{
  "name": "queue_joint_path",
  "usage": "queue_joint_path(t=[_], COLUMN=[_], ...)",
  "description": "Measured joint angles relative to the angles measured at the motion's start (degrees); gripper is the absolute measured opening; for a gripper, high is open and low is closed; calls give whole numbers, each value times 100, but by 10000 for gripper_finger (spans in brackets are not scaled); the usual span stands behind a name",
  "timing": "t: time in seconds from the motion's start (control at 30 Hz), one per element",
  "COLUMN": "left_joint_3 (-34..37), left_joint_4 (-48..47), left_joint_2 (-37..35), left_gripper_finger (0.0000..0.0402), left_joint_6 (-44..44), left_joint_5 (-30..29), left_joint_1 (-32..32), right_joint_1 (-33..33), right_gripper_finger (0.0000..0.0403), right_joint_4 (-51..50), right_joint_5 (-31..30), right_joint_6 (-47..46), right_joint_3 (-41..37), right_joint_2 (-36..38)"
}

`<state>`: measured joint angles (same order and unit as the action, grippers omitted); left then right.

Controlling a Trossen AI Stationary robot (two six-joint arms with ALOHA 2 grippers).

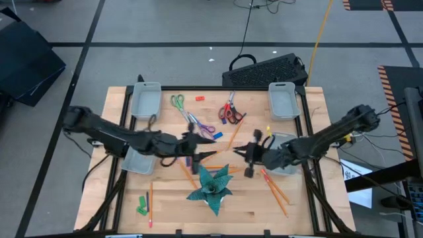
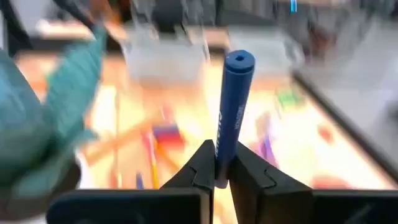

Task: Sort crayons/erasers/pens/pencils in bins
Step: Put the blue crayon into the bottom right gray bin

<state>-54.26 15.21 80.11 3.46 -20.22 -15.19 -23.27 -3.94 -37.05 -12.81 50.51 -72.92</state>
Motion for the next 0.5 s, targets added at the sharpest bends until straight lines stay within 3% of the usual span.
queue_joint_path(t=[0.13, 0.23, 0.37, 0.5], left_joint_3=[-4, 0, 5, 7], left_joint_4=[-1745, -2609, -3393, -3713], left_joint_2=[-763, -1011, -1031, -831], left_gripper_finger=[219, 233, 236, 237], left_joint_6=[690, 1212, 1781, 2006], left_joint_5=[-267, -370, -650, -687], left_joint_1=[-253, -422, -658, -748], right_joint_1=[57, 131, 18, -56], right_gripper_finger=[19, 19, 19, 19], right_joint_4=[-3745, -5579, -6798, -6665], right_joint_5=[364, 1106, 1872, 2551], right_joint_6=[-2357, -3915, -5543, -6183], right_joint_3=[928, 1142, 731, -12], right_joint_2=[282, 342, 351, 351])
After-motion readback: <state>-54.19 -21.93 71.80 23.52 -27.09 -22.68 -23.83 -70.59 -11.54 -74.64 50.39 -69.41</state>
